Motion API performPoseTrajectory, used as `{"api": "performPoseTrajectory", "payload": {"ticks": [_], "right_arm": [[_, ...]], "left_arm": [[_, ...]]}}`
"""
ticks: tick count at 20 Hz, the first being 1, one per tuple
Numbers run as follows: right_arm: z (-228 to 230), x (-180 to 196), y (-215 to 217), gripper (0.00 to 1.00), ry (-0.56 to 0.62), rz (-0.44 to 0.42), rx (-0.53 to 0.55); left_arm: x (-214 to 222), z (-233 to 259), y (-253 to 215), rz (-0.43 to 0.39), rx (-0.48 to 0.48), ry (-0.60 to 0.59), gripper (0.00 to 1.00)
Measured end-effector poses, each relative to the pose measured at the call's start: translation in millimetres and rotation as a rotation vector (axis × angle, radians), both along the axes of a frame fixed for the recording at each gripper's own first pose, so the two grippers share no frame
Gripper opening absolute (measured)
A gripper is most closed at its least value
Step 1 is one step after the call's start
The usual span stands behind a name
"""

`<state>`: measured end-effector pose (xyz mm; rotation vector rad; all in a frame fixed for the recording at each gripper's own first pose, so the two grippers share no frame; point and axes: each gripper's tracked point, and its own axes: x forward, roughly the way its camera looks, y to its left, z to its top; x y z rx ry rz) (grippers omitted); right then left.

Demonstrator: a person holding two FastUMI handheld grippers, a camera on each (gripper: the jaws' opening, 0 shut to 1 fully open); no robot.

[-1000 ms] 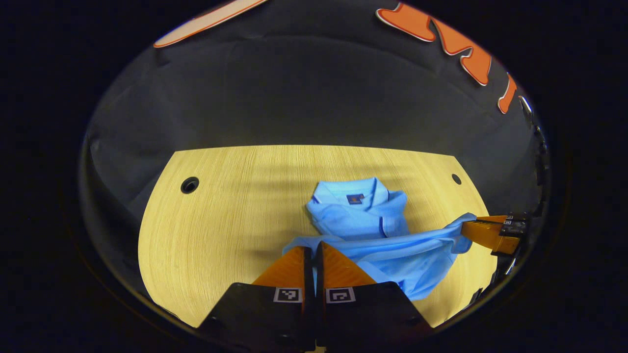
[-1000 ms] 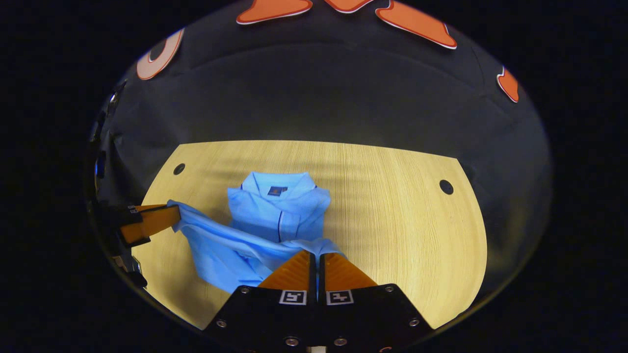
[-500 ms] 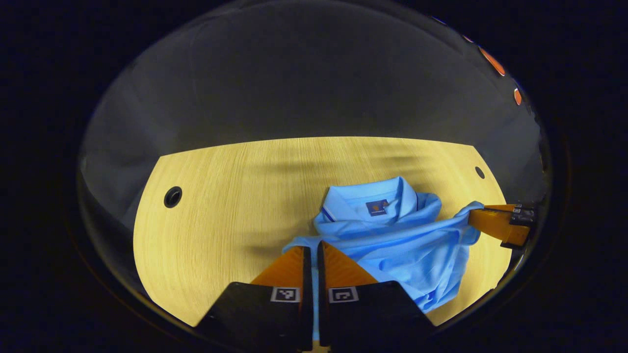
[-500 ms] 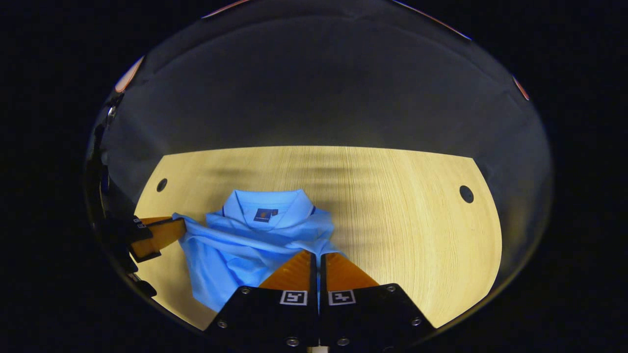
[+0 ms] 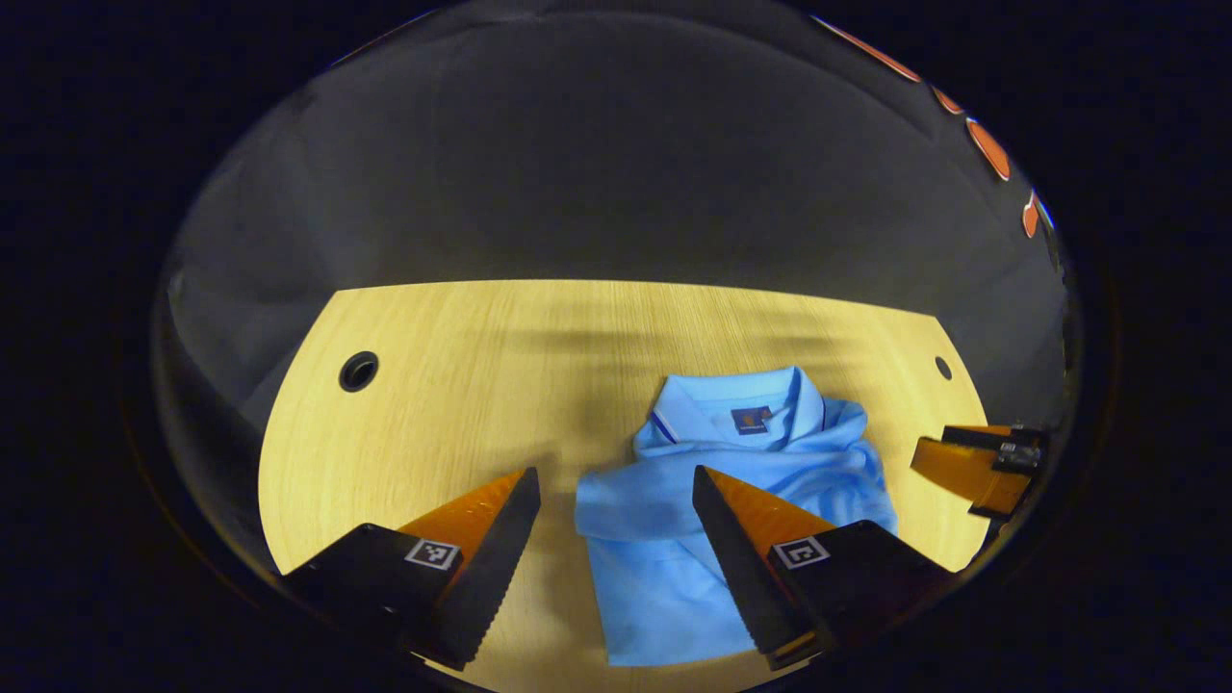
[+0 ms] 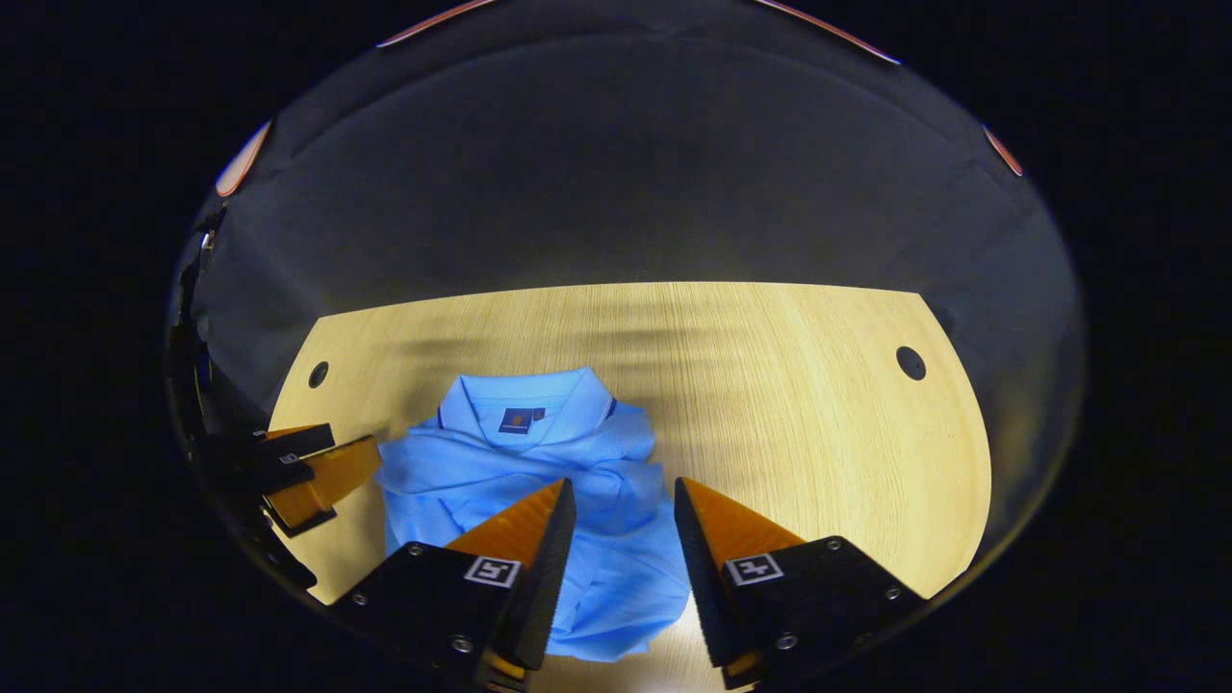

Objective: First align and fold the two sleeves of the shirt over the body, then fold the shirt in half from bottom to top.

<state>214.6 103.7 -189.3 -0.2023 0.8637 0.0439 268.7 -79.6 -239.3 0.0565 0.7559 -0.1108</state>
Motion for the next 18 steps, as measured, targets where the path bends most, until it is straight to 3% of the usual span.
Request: {"api": "performPoseTrajectory", "payload": {"ticks": [3, 10, 18], "right_arm": [[18, -18, -2, 1.0, -0.028, -0.002, 0.011], [83, -67, -2, 1.0, -0.152, 0.032, 0.014], [170, -125, 1, 0.99, -0.443, 0.12, 0.021]], "left_arm": [[-15, 38, 11, 0.022, -0.02, -0.078, 1.0], [-68, 130, 29, 0.047, -0.026, -0.276, 1.0], [-154, 211, 35, 0.041, -0.007, -0.522, 1.0]]}}
